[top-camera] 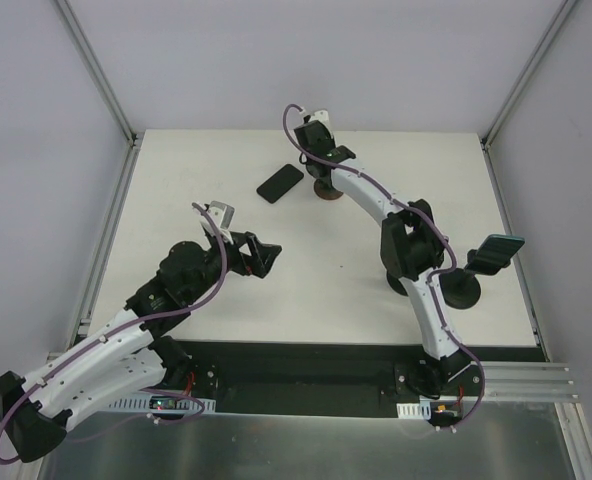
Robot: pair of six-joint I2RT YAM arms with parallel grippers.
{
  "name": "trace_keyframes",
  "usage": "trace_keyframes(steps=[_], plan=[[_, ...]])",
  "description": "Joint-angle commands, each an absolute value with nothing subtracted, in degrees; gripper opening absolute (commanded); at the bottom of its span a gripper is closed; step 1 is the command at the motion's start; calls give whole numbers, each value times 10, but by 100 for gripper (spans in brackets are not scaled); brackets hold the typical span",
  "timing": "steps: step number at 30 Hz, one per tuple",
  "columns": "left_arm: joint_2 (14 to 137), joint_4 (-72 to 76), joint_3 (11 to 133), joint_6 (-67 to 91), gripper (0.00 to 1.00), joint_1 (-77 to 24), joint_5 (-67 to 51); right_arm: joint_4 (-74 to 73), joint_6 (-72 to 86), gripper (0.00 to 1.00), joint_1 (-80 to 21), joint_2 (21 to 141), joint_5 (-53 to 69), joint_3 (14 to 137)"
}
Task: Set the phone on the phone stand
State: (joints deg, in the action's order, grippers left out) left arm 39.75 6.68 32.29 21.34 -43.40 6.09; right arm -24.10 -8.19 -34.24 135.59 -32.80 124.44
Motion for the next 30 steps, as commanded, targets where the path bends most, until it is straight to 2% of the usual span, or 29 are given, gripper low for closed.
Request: trace_keyframes(steps=[1, 3, 9, 11, 15, 18, 24, 27, 30], plan=[[402, 66, 359, 195, 91, -432, 32, -281, -49, 1, -384, 1278, -448, 1248], [400, 55, 359, 209, 91, -432, 18, -306, 17, 1, -402, 1242, -467, 1210], [358, 41, 334, 280, 90, -432, -11, -307, 207, 1, -445, 1050, -435, 914], [336, 40, 318, 306, 90, -432, -18, -306, 263, 1, -484, 999, -465, 833], [317, 33, 307, 324, 90, -432, -34, -354, 357, 1, -559, 949, -554, 776], [323, -23, 330, 311, 91, -432, -40, -389, 403, 2, -596, 933, -566, 739], [306, -69, 349, 324, 91, -432, -11, -417, 440, 18, -639, 948, -576, 724], [288, -69, 341, 337, 92, -432, -3, -419, 422, 39, -643, 950, -578, 735], [281, -77, 345, 334, 95, -432, 13, -353, 334, 71, -643, 919, -563, 730]])
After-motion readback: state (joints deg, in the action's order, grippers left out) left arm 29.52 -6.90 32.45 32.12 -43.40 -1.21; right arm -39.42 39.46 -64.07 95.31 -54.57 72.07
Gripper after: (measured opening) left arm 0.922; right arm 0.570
